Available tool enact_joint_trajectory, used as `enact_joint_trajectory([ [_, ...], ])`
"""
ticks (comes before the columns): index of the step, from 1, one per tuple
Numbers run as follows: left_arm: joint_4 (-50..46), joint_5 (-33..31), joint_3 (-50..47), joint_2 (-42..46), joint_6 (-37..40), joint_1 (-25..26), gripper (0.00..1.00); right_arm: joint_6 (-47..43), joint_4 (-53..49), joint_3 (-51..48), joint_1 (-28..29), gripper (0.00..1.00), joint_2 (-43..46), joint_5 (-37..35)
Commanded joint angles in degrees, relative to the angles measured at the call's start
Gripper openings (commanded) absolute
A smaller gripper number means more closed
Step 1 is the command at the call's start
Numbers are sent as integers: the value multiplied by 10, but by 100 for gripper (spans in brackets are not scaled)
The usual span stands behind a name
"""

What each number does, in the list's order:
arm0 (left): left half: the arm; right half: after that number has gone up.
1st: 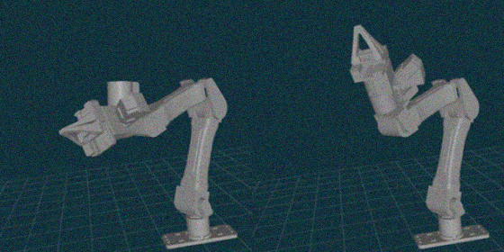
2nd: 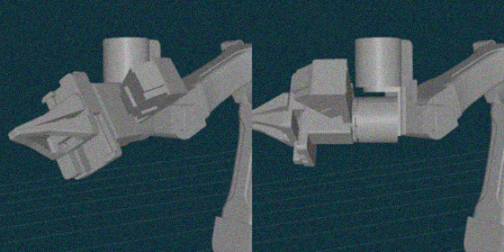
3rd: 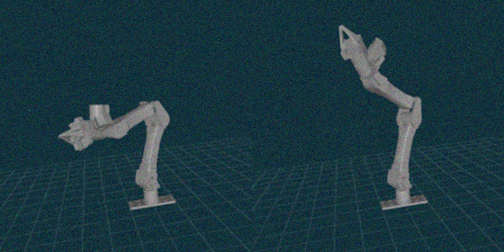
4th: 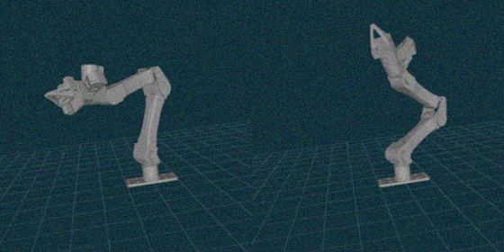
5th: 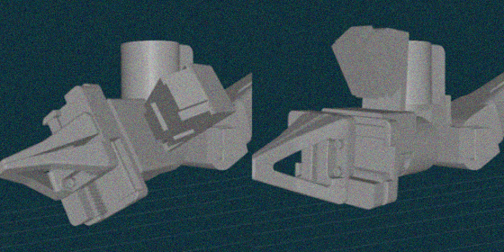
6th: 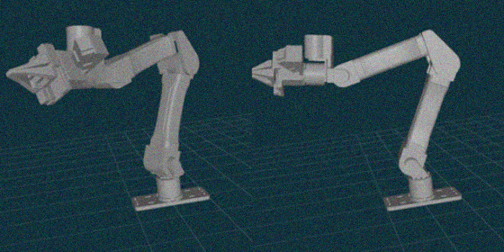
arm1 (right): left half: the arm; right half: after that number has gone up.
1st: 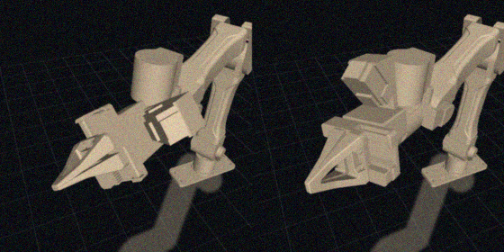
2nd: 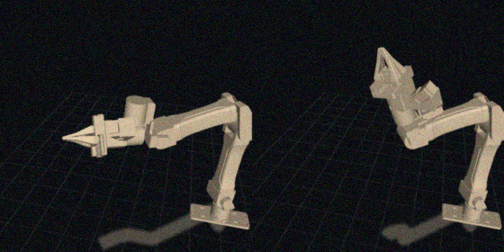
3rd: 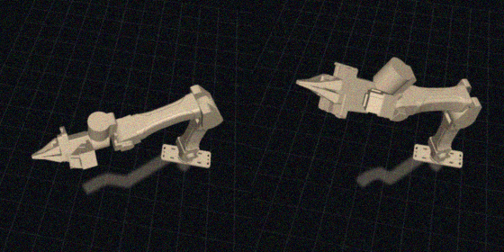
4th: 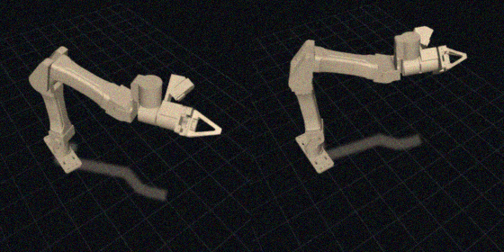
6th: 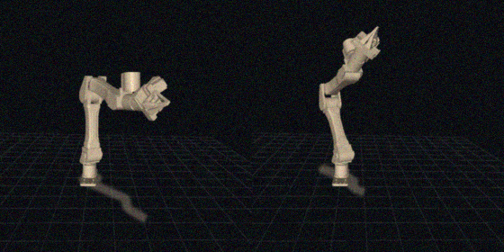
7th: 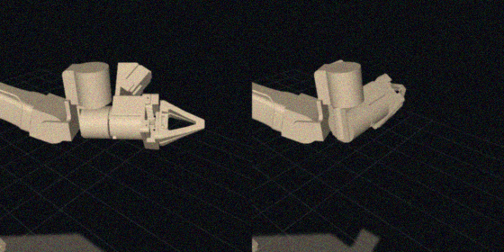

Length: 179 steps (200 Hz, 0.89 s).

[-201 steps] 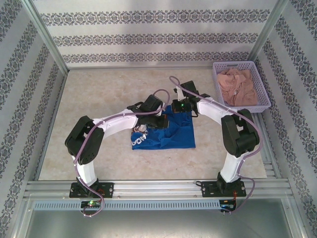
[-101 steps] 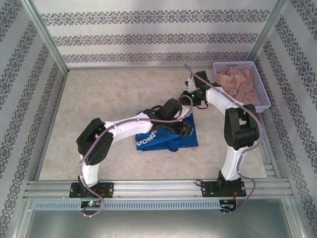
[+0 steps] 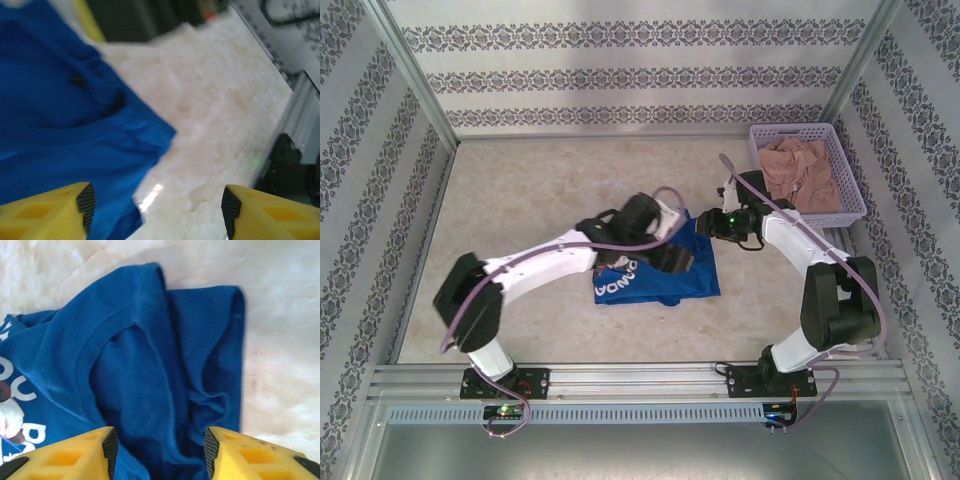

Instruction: Fold the inside-out t-shirt

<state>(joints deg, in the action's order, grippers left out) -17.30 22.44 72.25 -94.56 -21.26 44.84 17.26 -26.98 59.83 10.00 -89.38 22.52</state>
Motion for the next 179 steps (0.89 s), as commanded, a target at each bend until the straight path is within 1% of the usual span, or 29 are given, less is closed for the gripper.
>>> enact_joint_trajectory([
  [1, -3, -21, -60, 49, -55, -82, 69, 3, 46, 30, 27, 52, -35, -14],
  [11, 11, -16, -89, 71, -76, -110, 69, 3, 50, 51, 32, 52, -63, -29],
  [27, -1, -36, -110, 90, -99, -143, 72, 1, 49, 89, 36, 52, -111, -43],
  [48, -35, -62, -116, 89, -99, -164, 72, -15, 27, 147, 49, 52, -172, -75],
  [67, -60, -72, -123, 87, -96, -180, 73, -14, 22, 185, 56, 50, -214, -75],
  [79, -68, -76, -135, 92, -95, -189, 73, -13, 16, 207, 57, 46, -237, -80],
  [89, -69, -75, -146, 95, -96, -198, 73, -19, 3, 225, 59, 39, -252, -86],
  [96, -69, -74, -154, 98, -96, -203, 73, -25, -7, 233, 59, 32, -255, -97],
  [97, -69, -74, -154, 99, -96, -205, 73, -27, -9, 234, 60, 30, -256, -102],
  [110, -70, -76, -162, 102, -94, -212, 74, -39, -19, 236, 60, 20, -250, -119],
  [131, -73, -82, -167, 103, -91, -219, 74, -61, -38, 230, 59, 8, -228, -131],
  [149, -74, -85, -163, 103, -88, -220, 74, -78, -51, 221, 57, 4, -198, -131],
  [179, -78, -80, -156, 104, -82, -219, 74, -95, -88, 217, 42, 3, -154, -132],
])
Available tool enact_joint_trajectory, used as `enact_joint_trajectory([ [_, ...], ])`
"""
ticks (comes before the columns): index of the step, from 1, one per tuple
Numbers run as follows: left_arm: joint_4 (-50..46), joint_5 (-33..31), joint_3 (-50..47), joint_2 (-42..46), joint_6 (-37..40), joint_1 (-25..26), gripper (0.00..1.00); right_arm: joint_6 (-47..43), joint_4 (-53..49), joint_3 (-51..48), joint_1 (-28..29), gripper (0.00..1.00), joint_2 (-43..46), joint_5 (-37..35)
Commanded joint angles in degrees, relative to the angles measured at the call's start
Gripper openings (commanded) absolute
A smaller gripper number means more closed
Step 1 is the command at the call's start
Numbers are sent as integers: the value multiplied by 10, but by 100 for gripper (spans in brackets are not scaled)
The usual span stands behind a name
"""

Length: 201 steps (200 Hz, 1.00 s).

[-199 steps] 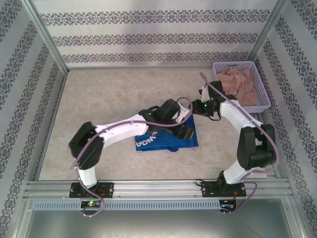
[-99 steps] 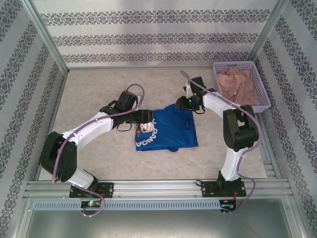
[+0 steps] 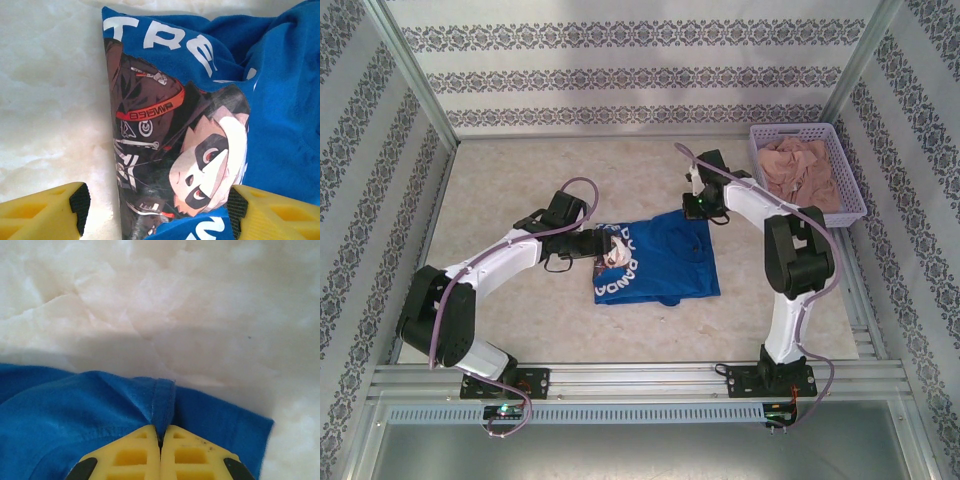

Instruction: Fold the inside-out t-shirt

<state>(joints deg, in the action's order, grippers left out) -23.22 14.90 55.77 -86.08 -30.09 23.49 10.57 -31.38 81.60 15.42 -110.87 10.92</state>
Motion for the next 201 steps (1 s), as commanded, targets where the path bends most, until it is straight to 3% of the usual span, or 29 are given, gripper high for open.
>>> enact_joint_trajectory([
  [1, -20, -4, 8, 19, 6, -6, 74, -29, -45, 0, -13, 3, 61, -16],
  [33, -20, -2, 14, 21, 14, -6, 74, -31, -57, 9, -34, 5, 48, -9],
  [56, -21, 4, 27, 10, 17, -6, 75, -29, -70, 40, -46, 12, -2, -19],
  [80, -16, -3, 39, -1, 23, -6, 75, -31, -91, 69, -50, 25, -27, -61],
  [110, -19, -28, 72, -27, 34, -6, 75, -30, -89, 55, -47, 41, 18, -67],
  [138, -18, -14, 114, -74, 37, -6, 75, -6, -77, -22, -36, 47, 95, -30],
  [160, -11, -1, 130, -94, 35, -6, 75, 32, -59, -139, -30, 47, 170, 23],
  [201, 5, 26, 141, -122, 40, -5, 75, 79, -55, -273, 4, 48, 256, 13],
])
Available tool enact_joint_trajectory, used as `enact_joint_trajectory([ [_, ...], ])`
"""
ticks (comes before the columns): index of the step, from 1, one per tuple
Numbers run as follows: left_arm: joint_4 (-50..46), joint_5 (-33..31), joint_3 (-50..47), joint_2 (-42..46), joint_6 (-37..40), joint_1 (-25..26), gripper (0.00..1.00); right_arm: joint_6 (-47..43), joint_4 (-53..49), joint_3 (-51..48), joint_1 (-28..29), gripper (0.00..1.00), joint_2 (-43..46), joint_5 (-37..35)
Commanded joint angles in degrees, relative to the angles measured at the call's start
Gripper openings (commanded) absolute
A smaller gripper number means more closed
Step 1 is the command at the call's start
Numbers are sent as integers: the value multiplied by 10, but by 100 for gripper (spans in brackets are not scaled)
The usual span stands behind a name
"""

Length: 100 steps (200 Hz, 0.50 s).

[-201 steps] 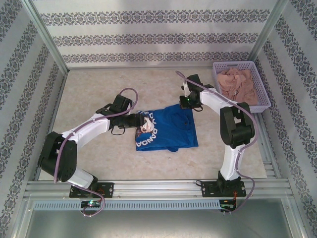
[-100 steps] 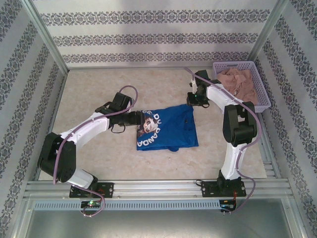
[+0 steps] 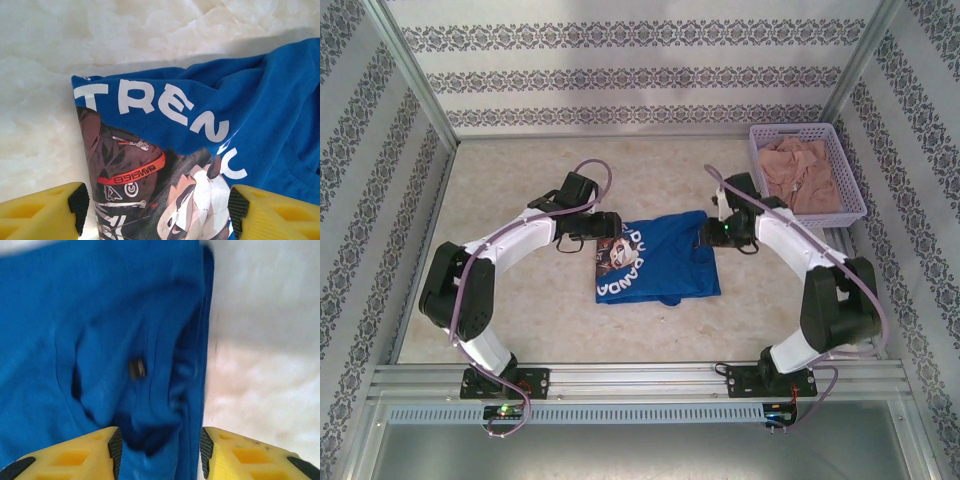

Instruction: Fold the inside-out t-shirt

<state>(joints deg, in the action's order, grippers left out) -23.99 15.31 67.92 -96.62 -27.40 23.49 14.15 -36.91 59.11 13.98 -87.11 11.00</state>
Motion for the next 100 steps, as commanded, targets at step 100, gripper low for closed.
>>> enact_joint_trajectory([
  [100, -3, 14, 14, -4, 12, -1, 75, 45, 0, -82, 26, 11, 0, 28],
])
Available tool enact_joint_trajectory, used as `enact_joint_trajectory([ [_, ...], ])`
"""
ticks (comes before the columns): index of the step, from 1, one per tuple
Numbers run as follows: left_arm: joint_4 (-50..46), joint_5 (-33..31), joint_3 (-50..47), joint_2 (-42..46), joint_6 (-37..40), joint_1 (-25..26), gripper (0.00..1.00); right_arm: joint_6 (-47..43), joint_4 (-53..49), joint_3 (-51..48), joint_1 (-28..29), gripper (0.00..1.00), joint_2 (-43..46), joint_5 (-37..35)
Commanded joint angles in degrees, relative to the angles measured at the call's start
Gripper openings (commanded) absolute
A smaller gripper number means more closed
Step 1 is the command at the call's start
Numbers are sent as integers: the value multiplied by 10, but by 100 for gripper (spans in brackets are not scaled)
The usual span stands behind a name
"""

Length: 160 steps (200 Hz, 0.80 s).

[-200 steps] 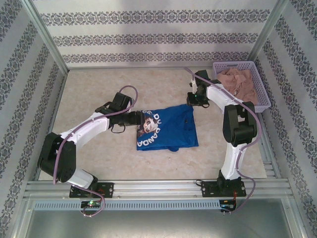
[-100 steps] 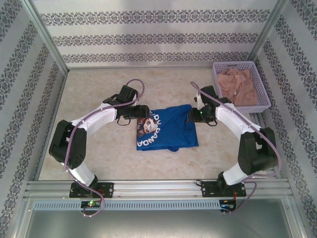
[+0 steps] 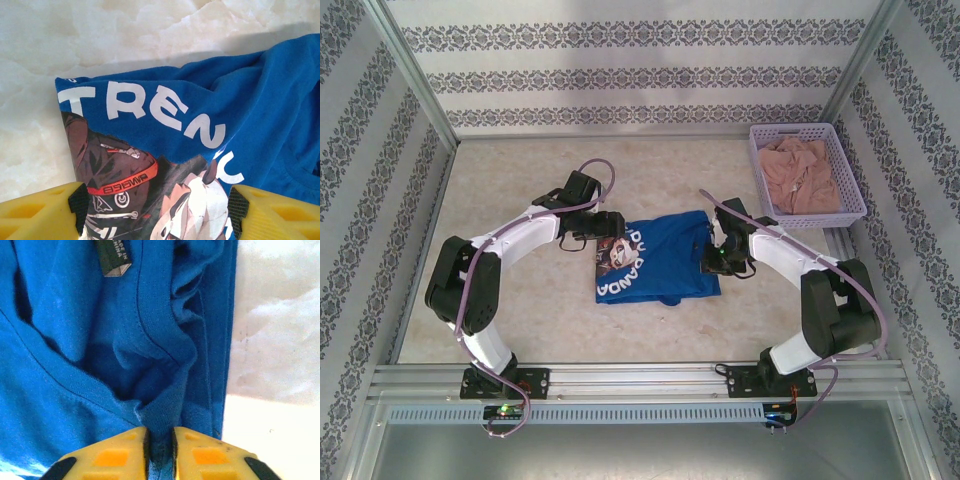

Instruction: Fold the inside-out t-shirt

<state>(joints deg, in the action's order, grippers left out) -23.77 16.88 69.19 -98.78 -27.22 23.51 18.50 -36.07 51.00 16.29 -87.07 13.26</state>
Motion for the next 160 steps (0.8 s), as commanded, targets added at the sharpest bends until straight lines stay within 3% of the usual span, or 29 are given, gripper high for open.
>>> enact_joint_trajectory([
  [1, -6, -2, 1, 17, 10, -1, 75, 1, -10, -1, 2, 10, -1, 5],
  [24, -12, 4, -8, 32, 12, 2, 75, -9, -43, 14, 0, 0, 22, -12],
  [62, -33, 32, -22, 52, 38, 24, 75, -20, -99, 41, -4, 0, 51, -45],
  [106, -34, 20, -16, 35, 54, 50, 75, -11, -103, 27, -9, 7, 20, -61],
  [160, -33, 13, 41, -10, 76, 52, 75, -19, -109, 40, -18, 21, -10, -145],
])
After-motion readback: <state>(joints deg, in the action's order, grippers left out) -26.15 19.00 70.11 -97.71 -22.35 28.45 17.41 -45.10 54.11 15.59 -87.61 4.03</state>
